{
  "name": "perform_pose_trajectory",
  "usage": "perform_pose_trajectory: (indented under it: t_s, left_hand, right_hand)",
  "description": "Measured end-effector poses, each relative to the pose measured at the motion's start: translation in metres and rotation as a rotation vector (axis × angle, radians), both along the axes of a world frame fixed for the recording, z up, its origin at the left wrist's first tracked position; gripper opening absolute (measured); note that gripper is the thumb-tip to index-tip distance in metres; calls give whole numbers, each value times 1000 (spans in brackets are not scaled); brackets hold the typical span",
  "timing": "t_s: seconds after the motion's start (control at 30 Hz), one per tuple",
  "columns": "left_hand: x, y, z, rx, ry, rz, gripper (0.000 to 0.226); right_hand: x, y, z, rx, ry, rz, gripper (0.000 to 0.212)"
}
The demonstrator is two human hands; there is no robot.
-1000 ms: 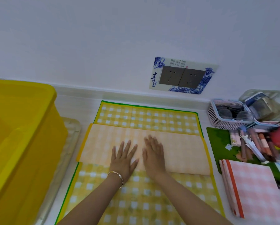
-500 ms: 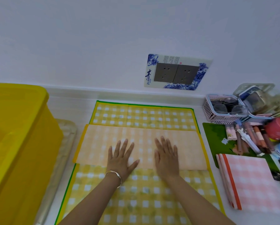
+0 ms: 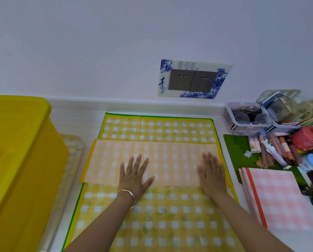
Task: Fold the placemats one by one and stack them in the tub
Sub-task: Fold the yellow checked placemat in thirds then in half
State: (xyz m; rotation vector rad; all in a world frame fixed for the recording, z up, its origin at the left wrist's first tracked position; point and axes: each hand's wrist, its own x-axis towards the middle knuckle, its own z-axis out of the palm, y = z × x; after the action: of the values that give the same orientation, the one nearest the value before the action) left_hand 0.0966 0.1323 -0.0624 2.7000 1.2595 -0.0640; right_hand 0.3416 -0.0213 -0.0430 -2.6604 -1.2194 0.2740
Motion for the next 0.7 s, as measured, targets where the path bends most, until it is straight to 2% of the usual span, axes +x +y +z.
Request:
perform_pose_trajectory:
  t_s: [0.17, 0.3, 0.4, 0.7]
  left_hand:
    - [0, -1, 2, -25, 11, -5, 64]
    - [-3, 2, -1, 19, -50, 10, 56]
    - [-3, 1, -1, 7, -67, 17, 53]
    - [-56, 30, -1, -30, -41, 82, 51]
  right_hand:
    - [-68, 55, 7, 181, 39, 168, 71]
    - [-114, 93, -5, 120, 39, 222, 66]
    - [-117, 92, -11, 108, 5, 181, 55]
    - [-113, 90, -15, 99, -18, 203, 63]
